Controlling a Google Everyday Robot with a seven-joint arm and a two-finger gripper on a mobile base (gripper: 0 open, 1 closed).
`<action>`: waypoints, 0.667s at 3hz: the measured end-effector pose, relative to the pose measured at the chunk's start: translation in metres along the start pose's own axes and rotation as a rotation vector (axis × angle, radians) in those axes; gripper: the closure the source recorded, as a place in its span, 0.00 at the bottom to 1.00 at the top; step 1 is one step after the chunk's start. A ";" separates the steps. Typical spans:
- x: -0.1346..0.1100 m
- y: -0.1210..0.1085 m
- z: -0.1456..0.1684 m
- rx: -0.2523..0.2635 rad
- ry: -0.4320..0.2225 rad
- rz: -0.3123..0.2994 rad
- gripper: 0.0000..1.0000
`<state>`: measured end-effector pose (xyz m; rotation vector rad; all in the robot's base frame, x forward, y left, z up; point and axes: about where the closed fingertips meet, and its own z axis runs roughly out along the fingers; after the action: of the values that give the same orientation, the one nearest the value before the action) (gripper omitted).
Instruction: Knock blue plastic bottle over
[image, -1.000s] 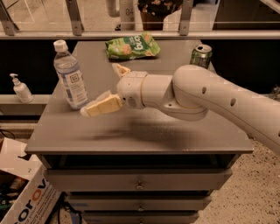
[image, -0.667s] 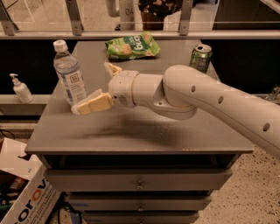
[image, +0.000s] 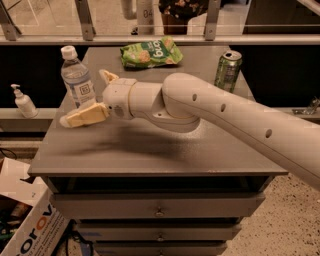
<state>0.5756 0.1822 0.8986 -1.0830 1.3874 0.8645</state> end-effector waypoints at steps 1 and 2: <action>0.002 0.007 0.019 -0.022 -0.010 0.008 0.20; 0.004 0.006 0.017 -0.016 -0.007 0.007 0.42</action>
Offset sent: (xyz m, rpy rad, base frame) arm 0.0023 0.0092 -0.0104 0.0036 0.0073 -0.0002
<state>0.5749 0.1992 0.8921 -1.0869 1.3812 0.8851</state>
